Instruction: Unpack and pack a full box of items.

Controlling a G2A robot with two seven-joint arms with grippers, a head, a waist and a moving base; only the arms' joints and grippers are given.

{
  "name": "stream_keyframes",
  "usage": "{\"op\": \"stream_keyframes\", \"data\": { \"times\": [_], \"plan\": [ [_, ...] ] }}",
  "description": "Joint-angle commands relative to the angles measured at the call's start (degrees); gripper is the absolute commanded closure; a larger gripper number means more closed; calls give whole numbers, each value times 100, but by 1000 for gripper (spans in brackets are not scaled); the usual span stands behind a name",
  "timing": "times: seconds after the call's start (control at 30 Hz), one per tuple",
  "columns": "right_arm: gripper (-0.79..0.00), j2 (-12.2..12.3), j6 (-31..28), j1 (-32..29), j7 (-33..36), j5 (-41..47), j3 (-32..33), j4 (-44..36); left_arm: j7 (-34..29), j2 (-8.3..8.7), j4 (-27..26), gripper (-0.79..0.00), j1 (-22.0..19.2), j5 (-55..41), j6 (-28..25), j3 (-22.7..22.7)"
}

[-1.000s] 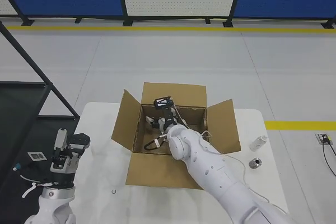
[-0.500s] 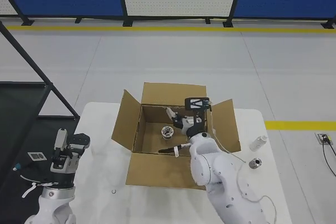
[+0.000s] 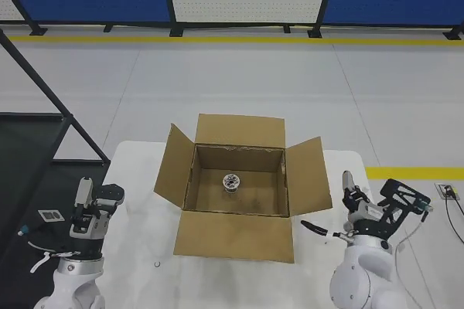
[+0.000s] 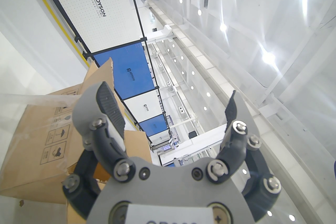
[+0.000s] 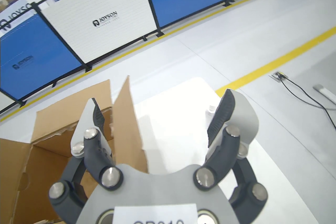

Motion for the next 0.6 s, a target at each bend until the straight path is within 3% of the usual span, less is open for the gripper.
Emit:
{"op": "stream_keyframes", "data": {
  "times": [0.0,0.17,0.27,0.57],
  "plan": [
    [-785,14,-109,-149,252,496,493,88,0,0,0,-785,0,0,0,0],
    [-785,112,-895,-93,953,1389,1683,1022,0,0,0,-785,0,0,0,0],
    [-785,162,-1315,56,1186,1715,2002,1682,0,0,0,-785,0,0,0,0],
    [-785,260,-1981,458,1622,1669,1932,2745,0,0,0,-785,0,0,0,0]
  ]
}}
